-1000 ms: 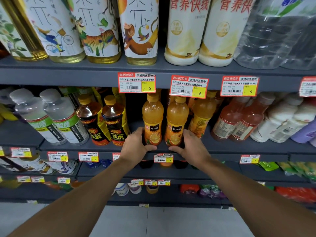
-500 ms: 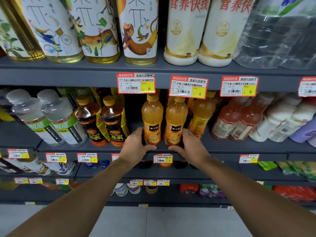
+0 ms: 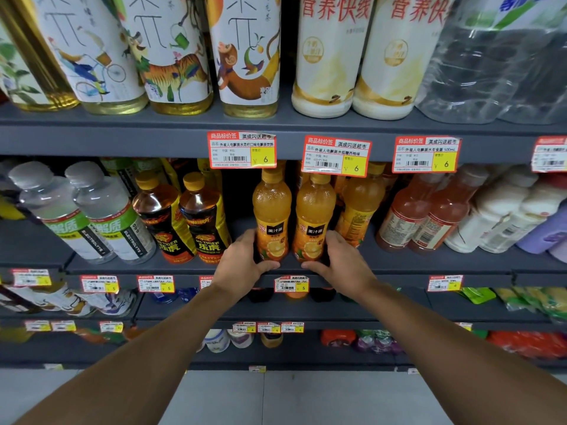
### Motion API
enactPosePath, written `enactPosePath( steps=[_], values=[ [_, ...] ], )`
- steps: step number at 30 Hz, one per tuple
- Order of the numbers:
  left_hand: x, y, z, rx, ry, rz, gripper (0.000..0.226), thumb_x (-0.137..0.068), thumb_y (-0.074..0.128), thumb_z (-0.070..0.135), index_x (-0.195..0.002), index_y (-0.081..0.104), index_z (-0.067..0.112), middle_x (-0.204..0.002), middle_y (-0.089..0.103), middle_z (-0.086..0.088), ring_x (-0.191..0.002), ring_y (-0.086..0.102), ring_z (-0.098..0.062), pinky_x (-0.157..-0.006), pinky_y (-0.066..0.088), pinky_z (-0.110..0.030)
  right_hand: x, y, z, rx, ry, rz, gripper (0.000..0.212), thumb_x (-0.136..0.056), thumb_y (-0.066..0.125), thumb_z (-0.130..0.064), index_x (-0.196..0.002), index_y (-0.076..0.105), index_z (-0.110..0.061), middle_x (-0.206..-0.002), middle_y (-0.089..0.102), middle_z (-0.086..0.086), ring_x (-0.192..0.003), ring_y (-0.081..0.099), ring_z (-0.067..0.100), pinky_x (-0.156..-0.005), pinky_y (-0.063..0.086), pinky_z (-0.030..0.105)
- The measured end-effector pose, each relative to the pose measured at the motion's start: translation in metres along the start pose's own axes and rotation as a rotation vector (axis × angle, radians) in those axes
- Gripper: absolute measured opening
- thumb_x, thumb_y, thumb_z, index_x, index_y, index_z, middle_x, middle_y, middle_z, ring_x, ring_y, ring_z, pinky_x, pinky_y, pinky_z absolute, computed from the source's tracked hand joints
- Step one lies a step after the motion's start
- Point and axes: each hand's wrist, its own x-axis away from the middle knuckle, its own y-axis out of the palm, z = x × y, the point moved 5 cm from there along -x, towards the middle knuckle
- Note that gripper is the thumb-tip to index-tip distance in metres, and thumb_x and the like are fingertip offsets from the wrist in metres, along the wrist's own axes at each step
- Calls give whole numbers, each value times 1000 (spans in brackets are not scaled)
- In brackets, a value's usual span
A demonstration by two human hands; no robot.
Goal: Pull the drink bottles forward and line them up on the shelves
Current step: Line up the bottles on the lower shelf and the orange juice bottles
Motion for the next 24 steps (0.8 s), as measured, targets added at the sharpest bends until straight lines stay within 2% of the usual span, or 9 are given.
enactPosePath(
  steps=[9, 12, 14, 16, 18, 20, 24],
  values=[
    [1, 2, 1, -50, -5, 4, 71, -77, 84, 39, -134, 46, 21, -127, 60, -1, -118, 58, -19, -97, 50, -34, 1, 0, 1, -19, 42, 64, 69, -81, 75, -56, -135, 45, -26, -131, 57, -4, -121, 56, 20, -97, 50, 44],
    [12, 0, 4, -17, -58, 58, 82, -76, 86, 34, -142, 41, 17, -136, 55, -2, -127, 52, -19, -103, 47, -36, 6, -5, -2, -56, 61, 96, 76, -76, 79, -56, -139, 48, -26, -133, 60, -5, -122, 56, 18, -99, 50, 42],
    [28, 0, 6, 46, -112, 147, 72, -76, 86, 33, -133, 43, 20, -126, 54, 3, -118, 52, -11, -94, 49, -31, 17, -10, -1, -57, 88, 137, 75, -78, 79, -53, -141, 49, -23, -133, 61, -4, -122, 56, 16, -101, 49, 41],
    [46, 3, 14, 81, -115, 210, 51, -80, 83, 34, -113, 44, 29, -105, 49, 15, -97, 48, 4, -79, 45, -15, 32, -18, 3, -68, 115, 212, 63, -84, 76, -49, -137, 53, -21, -126, 63, -4, -117, 59, 15, -98, 51, 38],
    [58, 14, 27, 111, -86, 192, 40, -83, 80, 34, -103, 45, 32, -97, 47, 18, -94, 47, 7, -70, 41, -8, 43, -28, 9, -87, 146, 291, 49, -88, 71, -47, -127, 58, -21, -114, 63, -6, -107, 62, 14, -90, 53, 37],
    [60, 24, 43, 120, -54, 152, 35, -85, 77, 36, -103, 48, 32, -96, 48, 17, -96, 48, 8, -67, 40, -8, 47, -41, 17, -102, 218, 365, 45, -89, 69, -49, -121, 58, -21, -107, 61, -7, -99, 61, 14, -83, 53, 36],
    [47, 28, 57, 130, -74, 205, 30, -88, 75, 36, -103, 50, 28, -96, 51, 15, -93, 51, 6, -67, 38, -9, 37, -57, 29, -178, 348, 439, 58, -81, 74, -55, -124, 54, -21, -88, 60, -16, -82, 60, 11, -73, 51, 34]
  ],
)
